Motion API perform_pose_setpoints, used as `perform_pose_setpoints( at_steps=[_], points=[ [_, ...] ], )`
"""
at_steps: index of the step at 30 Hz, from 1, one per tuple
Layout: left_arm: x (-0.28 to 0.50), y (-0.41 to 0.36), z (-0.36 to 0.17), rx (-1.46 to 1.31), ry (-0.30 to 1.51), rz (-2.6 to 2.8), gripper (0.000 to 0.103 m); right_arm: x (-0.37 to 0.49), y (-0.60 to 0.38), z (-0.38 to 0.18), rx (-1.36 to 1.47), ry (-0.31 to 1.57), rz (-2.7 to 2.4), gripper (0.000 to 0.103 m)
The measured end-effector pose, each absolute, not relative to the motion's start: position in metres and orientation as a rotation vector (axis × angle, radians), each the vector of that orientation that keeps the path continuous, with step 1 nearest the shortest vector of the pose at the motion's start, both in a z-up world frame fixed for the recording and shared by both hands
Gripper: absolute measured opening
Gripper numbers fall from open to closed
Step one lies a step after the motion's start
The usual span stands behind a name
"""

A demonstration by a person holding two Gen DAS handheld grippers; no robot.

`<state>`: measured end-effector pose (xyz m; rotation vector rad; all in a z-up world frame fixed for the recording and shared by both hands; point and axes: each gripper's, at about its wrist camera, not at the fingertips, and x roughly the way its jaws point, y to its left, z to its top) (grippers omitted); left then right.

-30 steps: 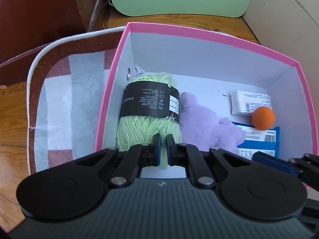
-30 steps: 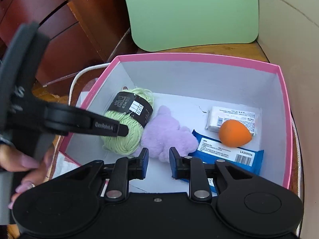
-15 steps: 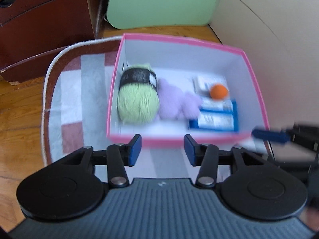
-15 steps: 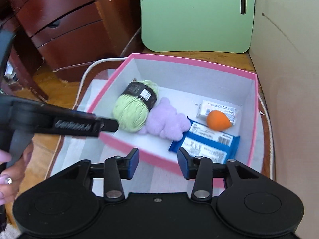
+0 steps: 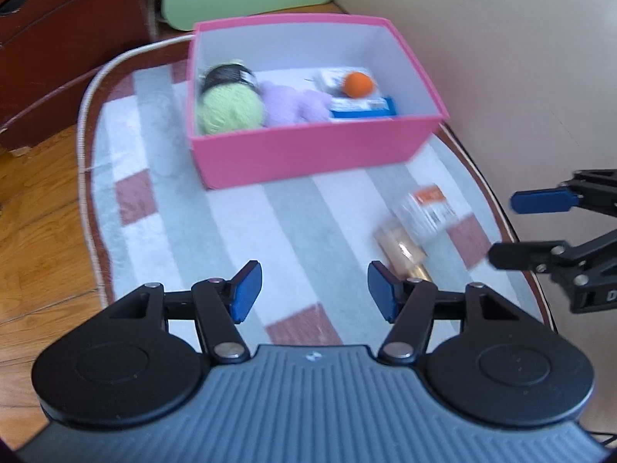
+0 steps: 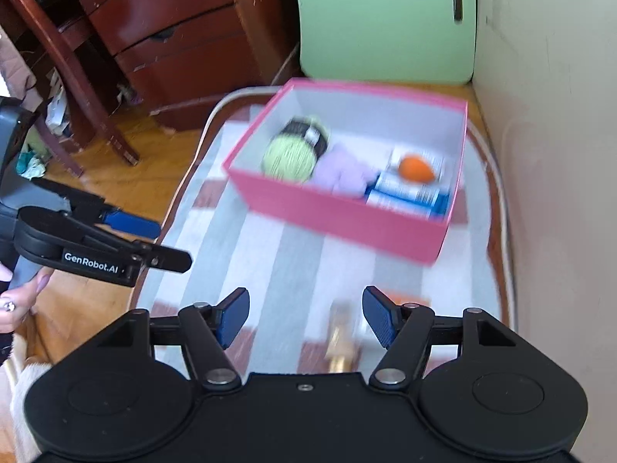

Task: Organize objects
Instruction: 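Move the left tool back to the gold-capped foundation bottle, then close the left tool on the foundation bottle's body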

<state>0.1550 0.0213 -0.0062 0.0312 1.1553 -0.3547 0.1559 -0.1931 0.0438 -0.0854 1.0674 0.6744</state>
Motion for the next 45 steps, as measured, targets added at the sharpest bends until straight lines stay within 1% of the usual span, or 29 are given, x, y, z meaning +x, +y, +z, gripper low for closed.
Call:
perform_pose_setpoints(
  at_steps=[4,8,14,16,17,18,23,25,26,27,30,32,33,34,36,41,45],
  points=[
    [0.14,0.01,-0.032,0.033,1.144,-0.407,0.06,0.133,-0.197,0.027,-0.114,1.096,0.696,0.07],
    [0.138,0.005,-0.058,-0.031,1.117,-0.445,0.06,0.12,-0.196,0.0,-0.127,1.115,0.711,0.07],
    [0.142,-0.014,-0.089,-0.077,1.125,-0.491,0.06,0.121,-0.188,-0.046,-0.212,1.075,0.662,0.069],
    [0.146,-0.019,-0.1,-0.136,1.135,-0.506,0.06,0.127,-0.189,-0.059,-0.173,1.071,0.642,0.069],
    [0.148,-0.021,-0.106,-0.164,1.131,-0.504,0.06,0.13,-0.19,-0.066,-0.143,1.078,0.636,0.067],
    [0.149,-0.023,-0.111,-0.183,1.134,-0.502,0.058,0.132,-0.19,-0.072,-0.131,1.082,0.636,0.063],
    [0.154,-0.025,-0.131,-0.262,1.115,-0.501,0.057,0.135,-0.18,-0.096,-0.208,1.048,0.598,0.062],
    [0.156,-0.024,-0.138,-0.289,1.11,-0.503,0.054,0.137,-0.176,-0.103,-0.232,1.046,0.588,0.059],
    [0.157,-0.024,-0.141,-0.301,1.11,-0.506,0.054,0.138,-0.174,-0.106,-0.242,1.047,0.583,0.054],
    [0.158,-0.024,-0.144,-0.313,1.112,-0.509,0.053,0.14,-0.171,-0.11,-0.25,1.046,0.579,0.052],
    [0.16,-0.023,-0.152,-0.347,1.116,-0.522,0.047,0.147,-0.163,-0.121,-0.28,1.058,0.553,0.051],
    [0.16,-0.021,-0.157,-0.375,1.122,-0.522,0.046,0.148,-0.159,-0.121,-0.285,1.036,0.542,0.051],
    [0.16,-0.018,-0.159,-0.405,1.124,-0.527,0.042,0.15,-0.157,-0.122,-0.288,1.037,0.535,0.052],
    [0.16,-0.016,-0.16,-0.439,1.13,-0.538,0.035,0.15,-0.156,-0.122,-0.292,1.035,0.533,0.051],
    [0.161,-0.014,-0.163,-0.492,1.146,-0.55,0.026,0.147,-0.155,-0.121,-0.316,1.018,0.549,0.044],
    [0.158,-0.01,-0.161,-0.474,1.149,-0.522,0.021,0.143,-0.15,-0.12,-0.318,1.018,0.542,0.044],
    [0.156,0.004,-0.163,-0.531,1.175,-0.492,0.022,0.141,-0.152,-0.119,-0.192,1.081,0.562,0.043]
  ],
)
